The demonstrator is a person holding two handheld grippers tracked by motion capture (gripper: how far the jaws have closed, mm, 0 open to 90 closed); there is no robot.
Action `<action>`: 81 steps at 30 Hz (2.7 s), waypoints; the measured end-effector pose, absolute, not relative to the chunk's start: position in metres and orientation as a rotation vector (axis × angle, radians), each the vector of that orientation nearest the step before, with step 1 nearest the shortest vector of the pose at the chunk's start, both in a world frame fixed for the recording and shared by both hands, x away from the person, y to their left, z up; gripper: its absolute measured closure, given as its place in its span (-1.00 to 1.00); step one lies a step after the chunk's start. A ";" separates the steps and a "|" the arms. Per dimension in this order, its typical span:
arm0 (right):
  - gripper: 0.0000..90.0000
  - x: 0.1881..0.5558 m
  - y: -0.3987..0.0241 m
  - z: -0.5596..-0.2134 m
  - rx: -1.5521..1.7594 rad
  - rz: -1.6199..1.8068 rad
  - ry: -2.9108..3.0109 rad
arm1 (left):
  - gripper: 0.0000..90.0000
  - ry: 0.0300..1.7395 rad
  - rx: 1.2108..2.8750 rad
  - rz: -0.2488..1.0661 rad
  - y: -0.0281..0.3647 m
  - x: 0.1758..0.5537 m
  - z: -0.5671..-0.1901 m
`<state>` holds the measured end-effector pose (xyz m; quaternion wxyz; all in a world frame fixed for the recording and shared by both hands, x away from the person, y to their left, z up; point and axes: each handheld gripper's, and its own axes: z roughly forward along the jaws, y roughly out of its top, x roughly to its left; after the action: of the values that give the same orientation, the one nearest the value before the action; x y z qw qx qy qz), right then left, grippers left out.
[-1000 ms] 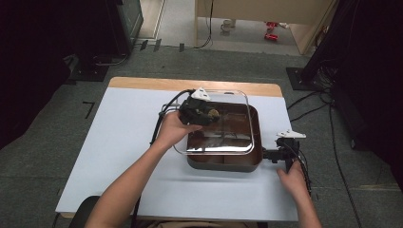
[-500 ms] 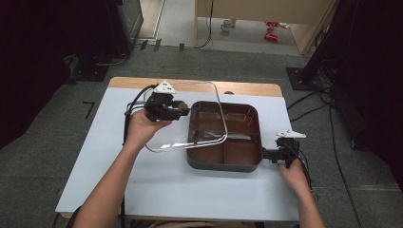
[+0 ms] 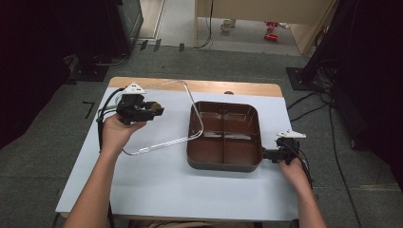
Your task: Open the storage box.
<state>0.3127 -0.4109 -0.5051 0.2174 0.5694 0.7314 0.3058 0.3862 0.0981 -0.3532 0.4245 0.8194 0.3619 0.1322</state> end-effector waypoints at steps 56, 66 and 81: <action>-1.00 0.313 -0.411 -0.505 1.570 0.844 2.025 | 0.28 1.247 2.071 0.361 0.152 0.442 -0.472; -1.00 0.313 -0.411 -0.505 1.570 0.844 2.025 | -0.15 1.214 2.006 0.314 0.160 0.433 -0.452; -1.00 0.313 -0.411 -0.505 1.570 0.845 2.024 | -0.27 1.128 1.858 0.201 0.152 0.407 -0.413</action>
<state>0.3126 -0.4105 -0.5052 0.2202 0.5679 0.7320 0.3054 0.4072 0.1517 -0.4128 0.4611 0.7552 0.4587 0.0818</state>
